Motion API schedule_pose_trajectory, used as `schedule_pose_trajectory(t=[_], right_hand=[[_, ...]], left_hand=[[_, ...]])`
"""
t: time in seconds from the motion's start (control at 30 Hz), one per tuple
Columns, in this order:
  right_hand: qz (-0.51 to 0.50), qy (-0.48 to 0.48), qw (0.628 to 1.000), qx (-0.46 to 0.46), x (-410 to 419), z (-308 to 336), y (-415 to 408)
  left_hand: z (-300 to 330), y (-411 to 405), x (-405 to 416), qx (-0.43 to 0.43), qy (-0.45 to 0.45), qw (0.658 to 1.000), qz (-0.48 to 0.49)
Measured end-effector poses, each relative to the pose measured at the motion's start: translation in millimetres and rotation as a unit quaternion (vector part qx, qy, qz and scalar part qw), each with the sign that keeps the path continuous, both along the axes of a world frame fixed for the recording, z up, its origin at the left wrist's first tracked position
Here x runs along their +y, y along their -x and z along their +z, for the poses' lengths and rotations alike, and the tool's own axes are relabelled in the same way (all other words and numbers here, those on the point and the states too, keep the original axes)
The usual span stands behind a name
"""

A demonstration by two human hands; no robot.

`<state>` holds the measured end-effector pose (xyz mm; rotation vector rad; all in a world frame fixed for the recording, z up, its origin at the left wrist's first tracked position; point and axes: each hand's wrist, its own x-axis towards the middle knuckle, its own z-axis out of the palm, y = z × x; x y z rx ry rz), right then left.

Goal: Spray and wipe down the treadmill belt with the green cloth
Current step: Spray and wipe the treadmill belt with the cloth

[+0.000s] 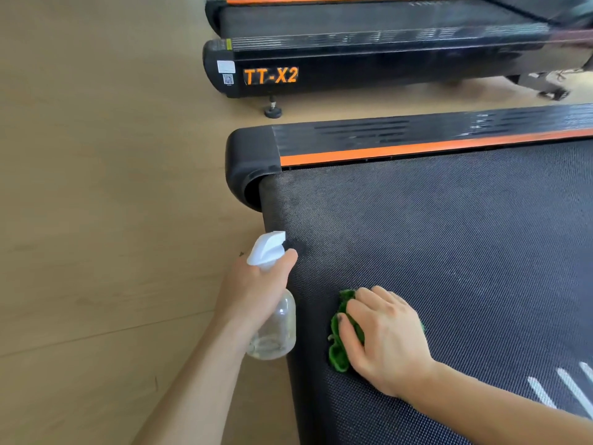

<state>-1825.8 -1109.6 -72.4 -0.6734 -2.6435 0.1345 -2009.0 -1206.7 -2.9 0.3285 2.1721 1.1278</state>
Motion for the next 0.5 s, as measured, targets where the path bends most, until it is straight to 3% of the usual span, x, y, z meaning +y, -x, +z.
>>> schedule_pose_trajectory(t=[0.5], right_hand=[[0.0, -0.011, 1.0, 0.021, 0, -3, 1]], left_hand=[[22, -21, 2, 0.028, -0.031, 0.999, -0.026]])
